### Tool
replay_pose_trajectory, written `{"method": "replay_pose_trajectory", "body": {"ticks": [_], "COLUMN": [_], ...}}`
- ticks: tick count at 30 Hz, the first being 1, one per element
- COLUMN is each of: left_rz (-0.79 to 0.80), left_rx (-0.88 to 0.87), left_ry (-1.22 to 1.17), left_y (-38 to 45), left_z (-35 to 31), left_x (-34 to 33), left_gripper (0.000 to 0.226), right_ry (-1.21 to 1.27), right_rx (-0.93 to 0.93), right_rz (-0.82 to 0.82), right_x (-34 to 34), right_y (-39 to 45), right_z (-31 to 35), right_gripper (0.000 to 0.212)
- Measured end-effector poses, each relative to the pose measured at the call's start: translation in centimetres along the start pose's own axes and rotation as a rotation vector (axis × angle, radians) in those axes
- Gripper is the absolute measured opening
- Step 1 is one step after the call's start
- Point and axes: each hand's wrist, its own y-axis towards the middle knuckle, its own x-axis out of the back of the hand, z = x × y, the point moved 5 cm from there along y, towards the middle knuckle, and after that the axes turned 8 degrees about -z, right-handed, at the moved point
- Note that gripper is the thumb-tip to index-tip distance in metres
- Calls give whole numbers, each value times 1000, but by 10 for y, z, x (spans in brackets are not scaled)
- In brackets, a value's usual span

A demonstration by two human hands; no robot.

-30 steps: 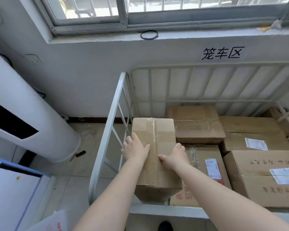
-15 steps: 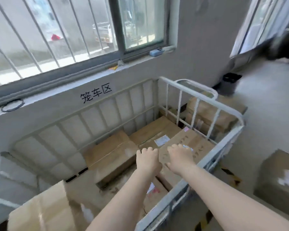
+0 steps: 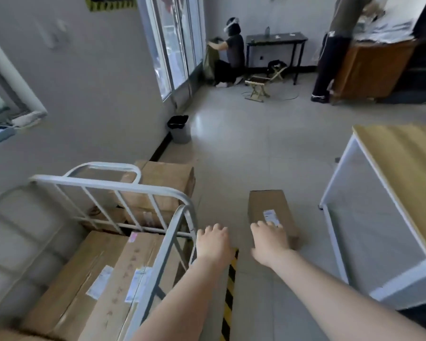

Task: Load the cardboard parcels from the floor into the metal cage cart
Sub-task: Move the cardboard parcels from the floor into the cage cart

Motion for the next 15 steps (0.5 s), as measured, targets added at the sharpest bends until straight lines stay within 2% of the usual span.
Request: {"method": "replay_pose_trajectory", "body": {"ticks": [4, 6, 12, 15], "left_rz": [83, 129, 242, 276], "left_rx": [-84, -118, -238, -300], "left_ry": [15, 16, 28, 59], "left_y": [63, 101, 248, 330], "left_z": [-37, -48, -74, -93], "left_x": [-18, -31, -89, -133], "left_gripper": [43, 43, 45, 47], "right_ry": [28, 38, 143, 183], "right_rx": [-140, -193, -354, -380], "right_rz": [76, 114, 163, 122], "right_x": [-26, -41, -96, -141], "right_y": [35, 61, 181, 247], "right_z": [-57, -80, -143, -177], "right_gripper": [47, 43, 35, 28]}}
